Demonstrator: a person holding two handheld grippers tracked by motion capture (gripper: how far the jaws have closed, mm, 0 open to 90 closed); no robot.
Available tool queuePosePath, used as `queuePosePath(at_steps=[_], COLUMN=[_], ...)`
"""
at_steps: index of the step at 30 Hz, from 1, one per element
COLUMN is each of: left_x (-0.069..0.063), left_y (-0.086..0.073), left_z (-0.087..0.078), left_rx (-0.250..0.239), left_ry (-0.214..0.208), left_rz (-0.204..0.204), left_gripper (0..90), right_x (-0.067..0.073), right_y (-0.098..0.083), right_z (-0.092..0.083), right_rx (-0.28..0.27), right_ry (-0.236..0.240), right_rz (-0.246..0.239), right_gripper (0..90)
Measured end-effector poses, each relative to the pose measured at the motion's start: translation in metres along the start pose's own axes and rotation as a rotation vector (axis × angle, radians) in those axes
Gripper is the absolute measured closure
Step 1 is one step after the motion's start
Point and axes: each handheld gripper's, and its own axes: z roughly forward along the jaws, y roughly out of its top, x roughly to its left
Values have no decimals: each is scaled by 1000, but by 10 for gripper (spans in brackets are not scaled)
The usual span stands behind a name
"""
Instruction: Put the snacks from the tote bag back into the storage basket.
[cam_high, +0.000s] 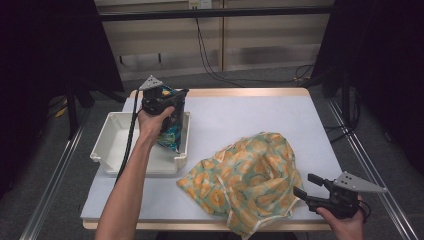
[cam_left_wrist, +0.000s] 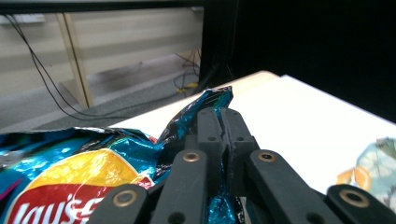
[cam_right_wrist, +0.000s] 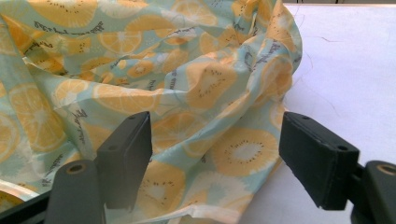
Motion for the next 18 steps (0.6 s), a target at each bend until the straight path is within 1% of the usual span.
queuePosePath(at_steps=[1, 2, 5, 6, 7, 9, 11, 12, 13, 15, 16, 18], left_x=[-1, -2, -4, -5, -5, -5, -4, -4, -3, -3, -3, -4], left_y=[0, -1, -3, -3, -3, -3, -2, -3, -3, -4, -3, -1], left_z=[1, 3, 6, 7, 7, 7, 8, 8, 9, 8, 7, 4], left_rx=[12, 22, 42, 41, 41, 24, 38, 43, 37, 37, 32, 23], left_ry=[-4, -15, -9, -5, 8, -5, -10, -5, -17, -18, -28, -44], left_rz=[16, 18, 17, 19, 19, 10, 15, 12, 10, 11, 11, 3], left_gripper=[868, 861, 847, 848, 849, 862, 869, 869, 868, 849, 833, 774], right_x=[0, -1, -1, -1, -1, -1, -2, -2, -2, -2, -2, -2], right_y=[0, 0, 1, 1, 1, 1, 0, 0, 0, 0, 0, 0], right_z=[0, 0, 0, 0, 0, 0, 0, 0, 0, 0, 0, 0], right_rx=[2, 3, -2, -2, -2, -2, 1, 1, 0, 0, 0, 0], right_ry=[-2, -2, -4, -4, -3, -4, -4, -4, -5, -4, -4, -3], right_rz=[-2, -3, 5, 3, 3, 3, 4, 3, 3, 4, 4, 4], right_gripper=[254, 254, 253, 253, 253, 253, 253, 253, 253, 253, 253, 252])
